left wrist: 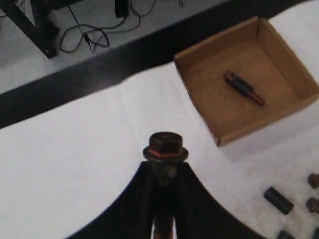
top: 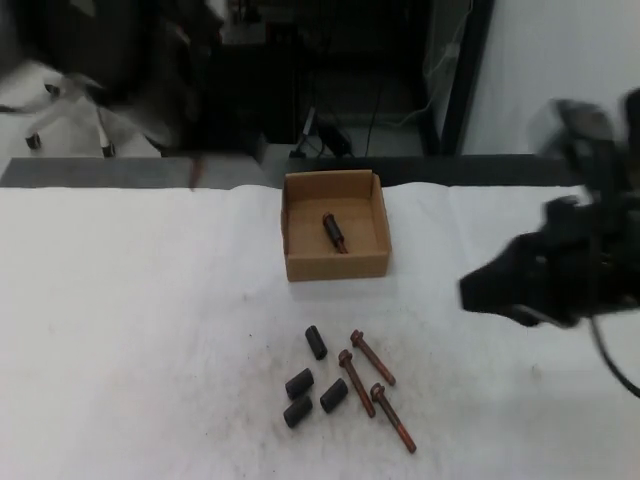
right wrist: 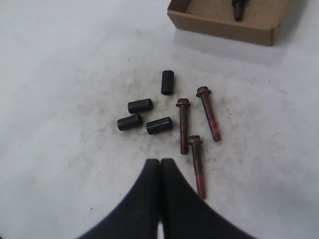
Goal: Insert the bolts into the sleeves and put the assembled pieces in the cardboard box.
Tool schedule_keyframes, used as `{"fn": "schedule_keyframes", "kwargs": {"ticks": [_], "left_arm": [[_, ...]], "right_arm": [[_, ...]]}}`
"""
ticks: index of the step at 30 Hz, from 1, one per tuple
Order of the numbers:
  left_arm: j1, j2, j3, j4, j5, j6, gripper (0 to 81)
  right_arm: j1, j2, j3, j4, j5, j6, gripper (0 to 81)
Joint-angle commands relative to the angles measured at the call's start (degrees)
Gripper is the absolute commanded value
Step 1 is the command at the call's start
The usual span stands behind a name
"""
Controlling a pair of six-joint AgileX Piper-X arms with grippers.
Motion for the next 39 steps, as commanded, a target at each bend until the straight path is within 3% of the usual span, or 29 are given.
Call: {"fn": "schedule_keyframes", "kwargs": {"ticks": [1,3,7,9,14,20,39], "left_arm": [[2.6,-6.4,-0.3,-0.1,4.7,-2.7,0.3],[3.8,-9.4,0.1,-0.1,7.5,-2.9,0.3],[3.9,-15.7,5.9,-1.1,8.7,-2.7,0.3],[3.9,-18.9,11.5,-1.1,8.9,-3.1,0.3],[3.9,-26.9,27.6,-4.3,11.4,-7.4,0.3],[3.9,-35.2,38.8,-6.7,11.7,-8.9,0.3],[3.9,-38.2,40.7,-6.7,11.7,-7.9,0.3]], "right_arm": [[0.8,6.7,-3.9,-4.0,-4.1,-0.1,2.4],[2.6,11.5,-7.0,-4.9,-4.9,-0.1,9.0],[7.1,22.1,-15.1,-4.5,-4.2,0.1,30.2],[9.3,26.3,-19.3,-3.1,-1.5,0.1,34.4],[13.5,36.7,-30.3,3.5,7.2,-5.9,31.4],[14.3,45.7,-37.3,9.0,12.6,-6.6,31.1],[14.4,52.5,-39.6,12.9,14.6,-6.6,31.1]]}}
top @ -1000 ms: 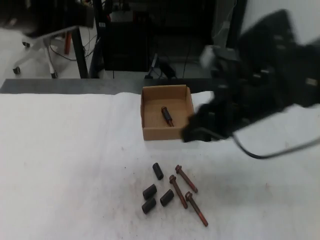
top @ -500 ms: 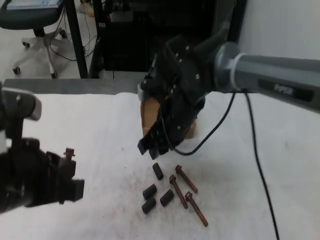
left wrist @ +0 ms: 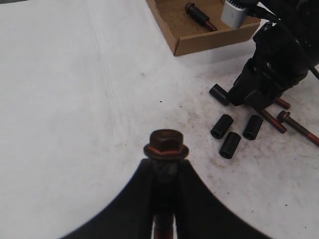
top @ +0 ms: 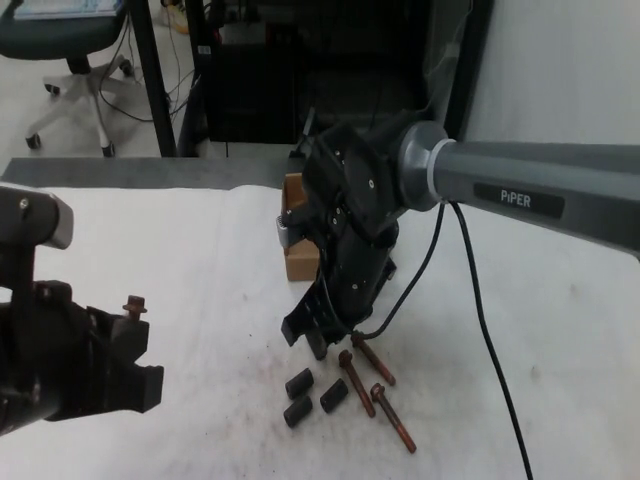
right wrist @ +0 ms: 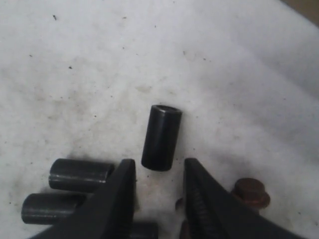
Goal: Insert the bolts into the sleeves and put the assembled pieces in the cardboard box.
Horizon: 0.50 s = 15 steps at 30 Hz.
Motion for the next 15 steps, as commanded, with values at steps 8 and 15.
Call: {"fn": "schedule_keyframes", "kwargs": {"ticks": [8,15], "left_arm": [[0.2,-0.5,0.0,-0.9,0.1,0.2,0.3],[0.2,-0.5,0.0,-0.9,0.1,0.4,0.3]], "right_arm": [[0.4,1.1,-0.8,-2.4,0.6,-0.4,31.1],[0.5,1.8,-0.8,-3.8,1.4,-3.2,31.1]]}}
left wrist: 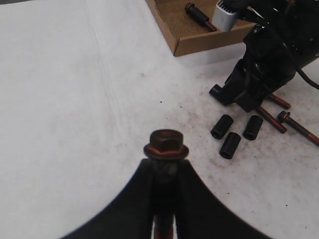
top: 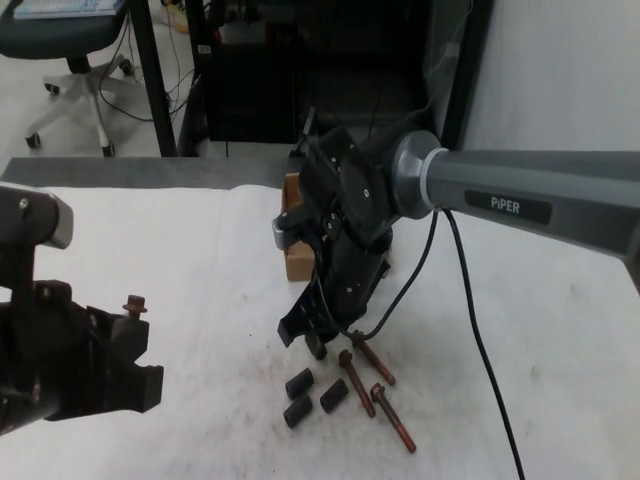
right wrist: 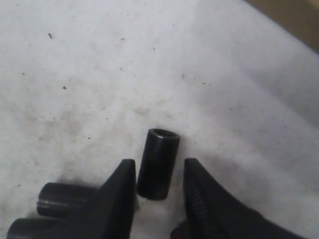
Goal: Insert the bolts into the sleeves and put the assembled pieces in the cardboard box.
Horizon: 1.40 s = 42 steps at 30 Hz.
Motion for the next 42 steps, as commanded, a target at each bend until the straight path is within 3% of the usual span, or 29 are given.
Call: {"fn": "schedule_keyframes", "kwargs": {"ticks": [1,12,15,17,26,31,35,42], "left_arm": [[0.2,-0.5,0.0,-0.9,0.1,0.4,0.3],[0.2,-0.5,0.0,-0.9,-0.9,1.3,0.3],[0.2,-0.5,0.0,-1.2,-0.9,1.3,0.3],[0.2,-0.5,0.0,-1.3,-0.9,1.3,0.3],[0.2,-0.5,0.0,-7.0,-0.1,1.1,0.3],[0.2,-0.9,0.0,-21.7,10.2,-3.7,0.3],[0.2,0.4,0.0,-40.8,22.6,-10.0,0.3],[0.2,10.1,0.0,-72.7,37.5,-27.8,0.3]], "right_arm": [[0.1,0.4,-0.7,-0.4,0.3,-1.6,31.1],[0.1,1.5,-0.7,-1.6,0.3,-1.7,29.9],[0.1,1.5,-0.7,-2.6,0.3,-1.7,17.9],[0.1,1.5,-0.7,-3.0,0.3,-1.7,0.3],[-0.2,-4.8,-1.3,0.1,-0.1,-1.5,0.8],[-2.1,-16.1,-1.3,0.4,-9.5,0.4,0.8],[-5.0,-25.1,-0.1,0.6,-16.4,0.4,0.8],[-8.5,-42.0,15.5,-8.5,-36.3,0.4,0.8]]}}
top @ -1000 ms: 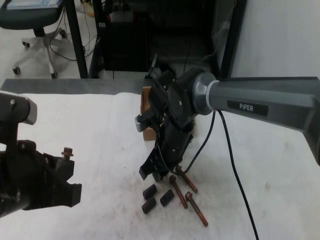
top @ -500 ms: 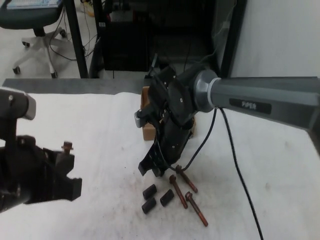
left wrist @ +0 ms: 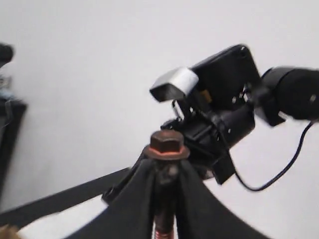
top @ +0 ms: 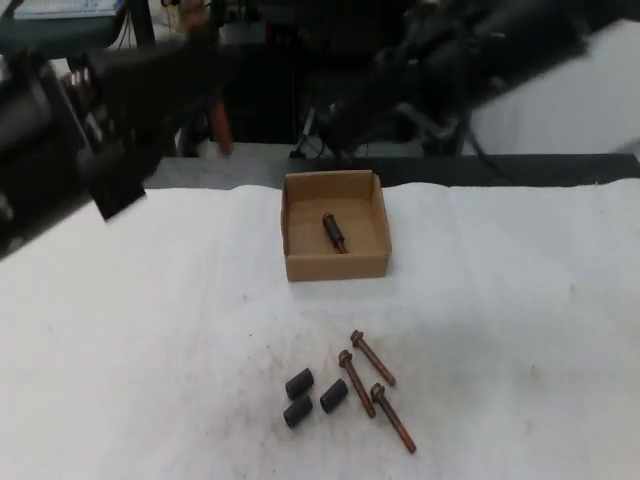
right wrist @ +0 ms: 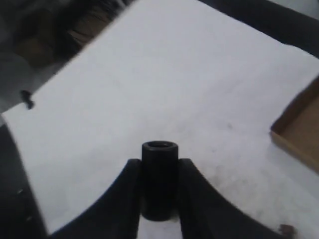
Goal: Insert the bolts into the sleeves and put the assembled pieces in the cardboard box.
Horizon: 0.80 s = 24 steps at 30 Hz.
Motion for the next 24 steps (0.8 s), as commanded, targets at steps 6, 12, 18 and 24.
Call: {"fn": "schedule_keyframes", "kwargs": {"ticks": [6,12,18,24], "left_arm": [[0.0,13.5,-0.3,-30.5,6.4,-21.9,0.3],[0.0,19.9,-0.3,-40.4,11.0,-28.3,0.3],[0.0,20.0,-0.3,-40.5,14.3,-25.2,0.3],[0.0,19.9,-0.3,-40.5,16.9,-22.9,0.3]], "right_arm": [[3.5,-14.8,22.6,-26.5,-13.9,1.4,0.8],[11.3,-16.7,35.1,-51.5,0.7,4.2,0.8],[13.4,-14.2,36.9,-57.2,3.8,7.6,0.8],[13.3,-13.9,36.9,-64.5,4.0,7.9,0.8]]}}
